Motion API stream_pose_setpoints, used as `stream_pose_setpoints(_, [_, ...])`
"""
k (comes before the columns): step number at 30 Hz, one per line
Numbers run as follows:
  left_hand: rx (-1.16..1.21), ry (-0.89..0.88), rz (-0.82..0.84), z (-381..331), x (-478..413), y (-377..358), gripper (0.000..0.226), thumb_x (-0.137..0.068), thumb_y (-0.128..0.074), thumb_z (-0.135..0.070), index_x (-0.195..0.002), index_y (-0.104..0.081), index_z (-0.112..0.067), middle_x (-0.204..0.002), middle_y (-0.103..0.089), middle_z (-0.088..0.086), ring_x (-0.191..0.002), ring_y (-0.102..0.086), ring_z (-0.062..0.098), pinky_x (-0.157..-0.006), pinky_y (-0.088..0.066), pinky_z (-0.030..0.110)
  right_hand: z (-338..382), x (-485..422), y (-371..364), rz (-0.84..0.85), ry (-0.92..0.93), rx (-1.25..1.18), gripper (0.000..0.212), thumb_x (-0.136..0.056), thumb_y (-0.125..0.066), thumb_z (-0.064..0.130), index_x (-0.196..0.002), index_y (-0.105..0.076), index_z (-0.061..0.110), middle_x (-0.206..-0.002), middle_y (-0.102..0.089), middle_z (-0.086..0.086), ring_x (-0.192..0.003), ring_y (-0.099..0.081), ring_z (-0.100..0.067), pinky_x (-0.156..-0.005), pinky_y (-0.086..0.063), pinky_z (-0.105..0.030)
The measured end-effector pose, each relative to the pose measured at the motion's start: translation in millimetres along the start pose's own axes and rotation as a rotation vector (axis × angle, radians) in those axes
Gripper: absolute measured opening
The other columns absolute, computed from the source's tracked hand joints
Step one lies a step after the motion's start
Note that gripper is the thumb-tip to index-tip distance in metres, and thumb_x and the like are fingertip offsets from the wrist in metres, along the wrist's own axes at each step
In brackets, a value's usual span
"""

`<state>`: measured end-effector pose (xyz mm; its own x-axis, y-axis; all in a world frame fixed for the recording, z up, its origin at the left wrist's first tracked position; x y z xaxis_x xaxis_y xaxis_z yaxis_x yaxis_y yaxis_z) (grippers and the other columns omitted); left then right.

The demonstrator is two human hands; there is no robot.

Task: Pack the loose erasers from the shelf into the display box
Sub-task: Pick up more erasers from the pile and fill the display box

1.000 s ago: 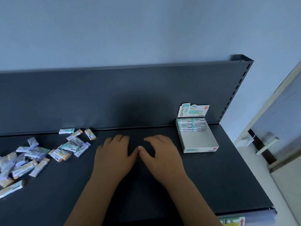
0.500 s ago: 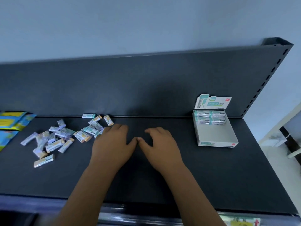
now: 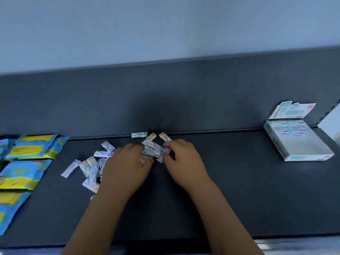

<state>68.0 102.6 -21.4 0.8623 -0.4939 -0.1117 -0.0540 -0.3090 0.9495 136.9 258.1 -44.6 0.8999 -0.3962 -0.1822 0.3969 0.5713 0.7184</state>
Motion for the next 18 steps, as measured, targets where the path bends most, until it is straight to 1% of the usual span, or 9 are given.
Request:
stream_pose_setpoints(3, [0.005, -0.028, 0.026, 53, -12, 10, 0.056, -0.080, -0.040, -0.057, -0.118, -0.068, -0.026, -0.121, -0.066, -0.005, -0.114, -0.058, 0.024, -0.092, -0.051, 0.043, 23, -14, -26, -0.041, -0.022, 0.071, 0.024, -0.091, -0.053, 0.025, -0.109, -0.069, 0.024, -0.103, -0.064, 0.002, -0.102, -0.053, -0.022, -0.084, -0.050, -0.041])
stream_pose_setpoints(6, [0.013, -0.083, 0.049, 84, -24, 15, 0.056, -0.082, -0.040, -0.054, -0.118, -0.069, -0.023, -0.122, -0.065, -0.002, -0.112, -0.057, 0.027, -0.091, -0.051, 0.046, 35, -18, -43, -0.058, -0.082, 0.196, 0.032, -0.087, -0.049, 0.023, -0.109, -0.073, 0.024, -0.106, -0.068, 0.001, -0.107, -0.052, -0.027, -0.086, -0.051, -0.039])
stream_pose_setpoints(7, [0.020, -0.101, 0.053, 89, -29, 15, 0.053, -0.083, -0.041, -0.052, -0.117, -0.069, -0.022, -0.121, -0.065, -0.002, -0.111, -0.057, 0.028, -0.090, -0.051, 0.046, 38, -19, -47, -0.057, -0.102, 0.245, 0.032, -0.087, -0.050, 0.023, -0.109, -0.073, 0.024, -0.107, -0.068, 0.001, -0.110, -0.052, -0.028, -0.087, -0.050, -0.040])
stream_pose_setpoints(9, [0.028, -0.135, 0.065, 97, -40, 14, 0.041, -0.088, -0.051, -0.044, -0.118, -0.069, -0.021, -0.122, -0.063, -0.002, -0.111, -0.056, 0.027, -0.090, -0.052, 0.046, 47, -20, -56, -0.051, -0.146, 0.319, 0.031, -0.089, -0.051, 0.024, -0.112, -0.072, 0.025, -0.113, -0.067, -0.001, -0.113, -0.050, -0.029, -0.089, -0.048, -0.040])
stream_pose_setpoints(11, [0.034, -0.188, 0.080, 98, -53, 10, 0.033, -0.092, -0.059, -0.037, -0.120, -0.067, -0.022, -0.123, -0.061, -0.003, -0.110, -0.054, 0.025, -0.088, -0.052, 0.044, 53, -20, -61, -0.039, -0.191, 0.336, 0.034, -0.091, -0.049, 0.025, -0.118, -0.069, 0.028, -0.119, -0.063, -0.001, -0.116, -0.048, -0.029, -0.092, -0.045, -0.040])
stream_pose_setpoints(14, [0.058, -0.256, 0.095, 95, -69, 4, 0.031, -0.094, -0.059, -0.031, -0.123, -0.065, -0.023, -0.124, -0.060, -0.004, -0.109, -0.054, 0.026, -0.087, -0.052, 0.044, 56, -24, -64, -0.031, -0.231, 0.361, 0.036, -0.093, -0.046, 0.027, -0.123, -0.066, 0.031, -0.123, -0.060, -0.001, -0.118, -0.047, -0.029, -0.094, -0.042, -0.040])
stream_pose_setpoints(16, [0.087, -0.326, 0.115, 88, -79, 0, 0.033, -0.094, -0.057, -0.019, -0.126, -0.064, -0.023, -0.132, -0.060, -0.005, -0.117, -0.052, 0.026, -0.094, -0.050, 0.043, 57, -26, -65, -0.041, -0.238, 0.376, 0.036, -0.093, -0.045, 0.027, -0.123, -0.065, 0.031, -0.123, -0.060, -0.002, -0.117, -0.047, -0.030, -0.094, -0.043, -0.040])
stream_pose_setpoints(18, [0.146, -0.393, 0.167, 76, -84, -5, 0.048, -0.090, -0.049, -0.005, -0.132, -0.063, -0.024, -0.145, -0.054, -0.007, -0.130, -0.047, 0.023, -0.105, -0.044, 0.040, 56, -27, -67, -0.048, -0.236, 0.334, 0.041, -0.091, -0.044, 0.023, -0.125, -0.065, 0.031, -0.124, -0.059, -0.002, -0.117, -0.046, -0.031, -0.096, -0.044, -0.041])
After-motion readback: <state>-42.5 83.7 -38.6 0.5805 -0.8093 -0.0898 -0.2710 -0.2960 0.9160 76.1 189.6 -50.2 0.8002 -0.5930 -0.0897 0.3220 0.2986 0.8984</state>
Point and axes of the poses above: each hand's wrist, its own x-axis away from the middle knuckle, its own y-axis out of the back of the hand, z = x × y, the point moved 6 cm from there along -x, towards the middle knuckle
